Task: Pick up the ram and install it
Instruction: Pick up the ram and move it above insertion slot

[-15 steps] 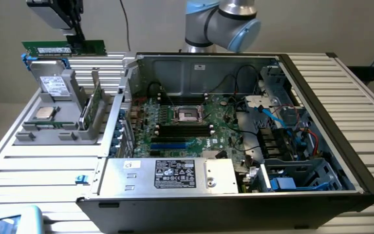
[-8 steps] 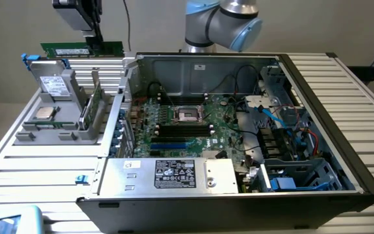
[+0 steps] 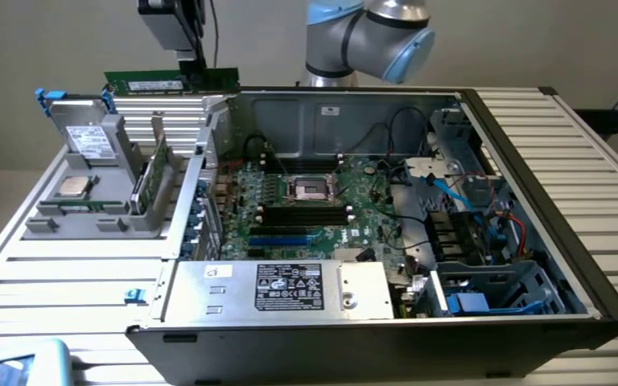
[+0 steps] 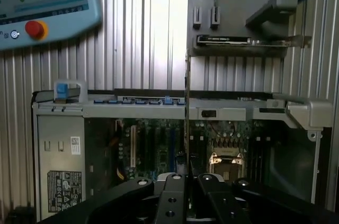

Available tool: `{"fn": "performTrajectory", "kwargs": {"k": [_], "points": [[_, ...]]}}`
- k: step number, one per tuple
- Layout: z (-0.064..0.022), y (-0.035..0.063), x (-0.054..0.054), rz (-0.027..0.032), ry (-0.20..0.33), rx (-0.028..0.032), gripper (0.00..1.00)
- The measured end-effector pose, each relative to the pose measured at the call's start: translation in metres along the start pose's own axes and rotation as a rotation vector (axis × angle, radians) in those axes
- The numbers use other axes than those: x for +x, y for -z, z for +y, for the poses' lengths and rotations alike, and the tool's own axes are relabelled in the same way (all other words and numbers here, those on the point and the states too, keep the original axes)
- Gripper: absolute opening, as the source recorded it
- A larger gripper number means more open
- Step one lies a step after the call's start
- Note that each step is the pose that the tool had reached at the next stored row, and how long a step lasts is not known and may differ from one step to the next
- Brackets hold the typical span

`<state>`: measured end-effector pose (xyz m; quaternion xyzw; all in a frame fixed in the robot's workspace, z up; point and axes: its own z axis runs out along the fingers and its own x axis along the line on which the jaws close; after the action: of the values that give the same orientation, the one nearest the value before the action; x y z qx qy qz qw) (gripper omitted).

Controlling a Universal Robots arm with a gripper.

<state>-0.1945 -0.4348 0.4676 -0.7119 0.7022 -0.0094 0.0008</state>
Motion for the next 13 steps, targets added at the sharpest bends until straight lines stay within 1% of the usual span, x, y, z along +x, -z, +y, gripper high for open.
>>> {"fn": "performTrajectory", "kwargs": {"k": [2, 6, 13], "points": [[-0.0082, -0.0002, 0.0, 0.0, 0.0, 0.0017, 0.13], [-0.0231, -0.0014, -0.001, -0.0003, 0.0, 0.0022, 0.13], [-0.0434, -0.0065, -0.013, -0.0004, 0.0, 0.0022, 0.13]]}}
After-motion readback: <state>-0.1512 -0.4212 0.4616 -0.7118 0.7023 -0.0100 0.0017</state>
